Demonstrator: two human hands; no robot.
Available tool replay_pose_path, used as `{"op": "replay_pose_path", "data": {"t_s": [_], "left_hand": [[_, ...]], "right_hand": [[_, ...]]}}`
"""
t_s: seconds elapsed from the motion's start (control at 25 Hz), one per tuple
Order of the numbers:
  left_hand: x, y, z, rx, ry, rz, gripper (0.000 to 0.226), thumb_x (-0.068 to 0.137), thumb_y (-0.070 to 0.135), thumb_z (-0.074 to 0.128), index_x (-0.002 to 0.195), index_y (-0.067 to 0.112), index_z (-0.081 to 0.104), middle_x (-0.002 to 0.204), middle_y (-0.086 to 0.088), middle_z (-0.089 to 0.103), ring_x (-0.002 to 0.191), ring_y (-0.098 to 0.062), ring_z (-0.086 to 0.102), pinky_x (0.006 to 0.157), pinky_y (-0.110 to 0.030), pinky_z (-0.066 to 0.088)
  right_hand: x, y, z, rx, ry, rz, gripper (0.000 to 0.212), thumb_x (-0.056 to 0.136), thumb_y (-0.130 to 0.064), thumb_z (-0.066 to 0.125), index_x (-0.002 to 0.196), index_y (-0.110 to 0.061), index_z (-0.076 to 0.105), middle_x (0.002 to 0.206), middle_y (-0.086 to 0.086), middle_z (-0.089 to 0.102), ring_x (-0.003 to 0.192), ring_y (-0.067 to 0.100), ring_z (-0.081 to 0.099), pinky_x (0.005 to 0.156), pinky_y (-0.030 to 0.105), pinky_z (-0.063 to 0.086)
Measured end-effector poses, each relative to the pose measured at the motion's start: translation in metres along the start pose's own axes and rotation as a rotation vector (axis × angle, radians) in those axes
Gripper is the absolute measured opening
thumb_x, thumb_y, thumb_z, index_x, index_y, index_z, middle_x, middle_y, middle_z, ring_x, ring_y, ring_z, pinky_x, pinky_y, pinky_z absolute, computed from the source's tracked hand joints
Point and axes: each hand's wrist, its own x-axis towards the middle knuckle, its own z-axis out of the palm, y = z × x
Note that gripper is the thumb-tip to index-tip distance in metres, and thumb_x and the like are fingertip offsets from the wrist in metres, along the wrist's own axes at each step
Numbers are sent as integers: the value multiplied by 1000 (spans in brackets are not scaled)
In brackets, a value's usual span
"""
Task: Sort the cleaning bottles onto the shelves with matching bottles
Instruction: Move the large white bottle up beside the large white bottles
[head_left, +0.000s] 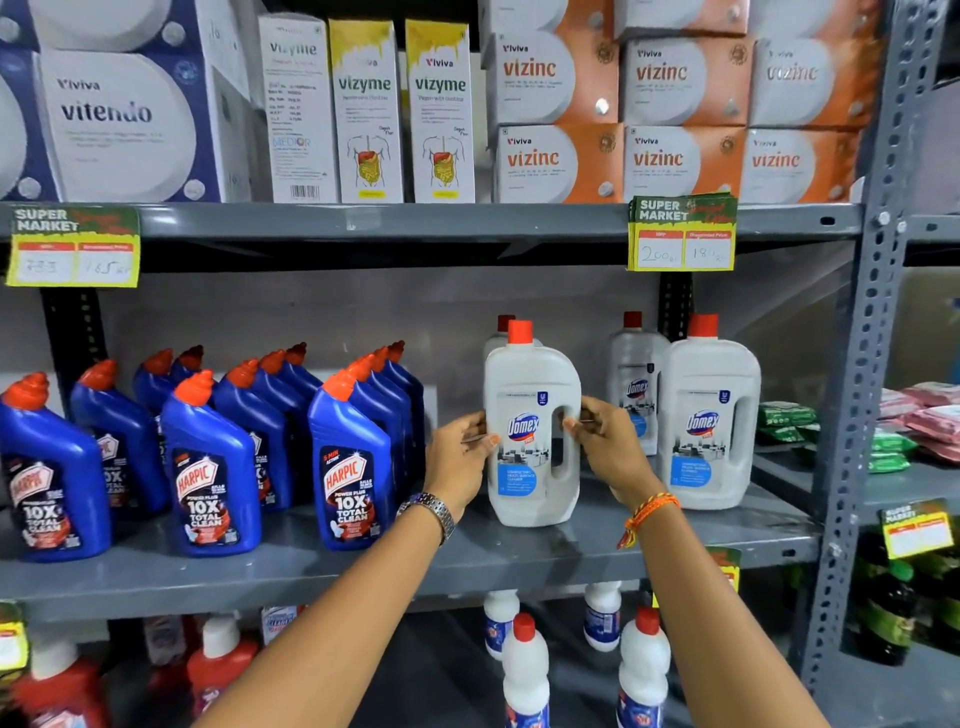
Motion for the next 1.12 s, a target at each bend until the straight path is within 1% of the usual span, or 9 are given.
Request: {"op": "replay_pose_path", "data": {"t_s": [0.16,0.32,0.44,0.52,0.64,0.76,0.88,1.0,1.12], "left_hand": [[2,0,-2,10,-3,9,40,92,3,68,131,9,63,116,-6,74,105,-16,70,94,-35,59],[-18,12,-6,89,-12,89,40,93,6,67,132,11,62,125,-4,72,112,-14,69,84,-9,53],[-56,8,-35,233,123,310,40,93,17,68,133,21,62,130,6,66,121,-7,60,103,-16,45],[-74,1,-73,320,362,500,42,88,14,71,128,22,61,126,11,59,120,-6,56,105,-18,40],[-81,-9,-130,299,592,337,65,83,-4,66,141,17,47,142,2,47,135,-17,45,115,-31,35],[-81,-19,-162,337,408,-60,79,88,-3,56,157,19,25,164,-3,29,151,-21,28,124,-39,24],[-86,-30,-166,282,143,-192,82,86,1,51,158,25,22,156,-2,44,140,-27,46,117,-45,38],[-87,-32,-168,250,34,-228,83,85,0,47,156,36,23,129,0,64,104,-16,61,89,-33,52],[-83,-37,-171,223,27,-206,78,88,-1,44,154,37,27,130,-1,64,103,-16,61,92,-33,52]], "right_hand": [[0,0,2,-42,18,13,20,96,2,58,108,-7,71,94,1,76,85,1,71,79,24,56],[-5,-8,2,-4,34,70,28,97,-2,60,124,-6,64,118,11,73,112,23,69,101,48,55],[-30,-22,11,-84,329,1,52,94,-7,65,144,-10,49,142,8,58,132,21,55,111,42,47],[-56,-36,39,-165,522,-174,44,90,-7,68,131,-20,59,125,-7,63,114,6,61,98,25,52],[-82,-59,109,74,148,-103,40,84,-6,73,119,-24,66,108,-12,70,95,0,68,80,6,51],[-80,-66,172,132,-311,125,62,79,3,79,135,-9,54,117,-5,68,108,11,67,89,13,54],[-73,-58,204,-38,-329,157,61,78,-3,82,132,-6,55,126,8,70,116,23,68,101,37,55],[-69,-51,214,-112,-235,170,52,76,-12,85,121,-9,60,117,8,74,105,21,71,91,35,60],[-70,-45,220,-108,-213,154,52,75,-14,87,119,-9,61,114,6,74,100,17,70,84,29,61]]}}
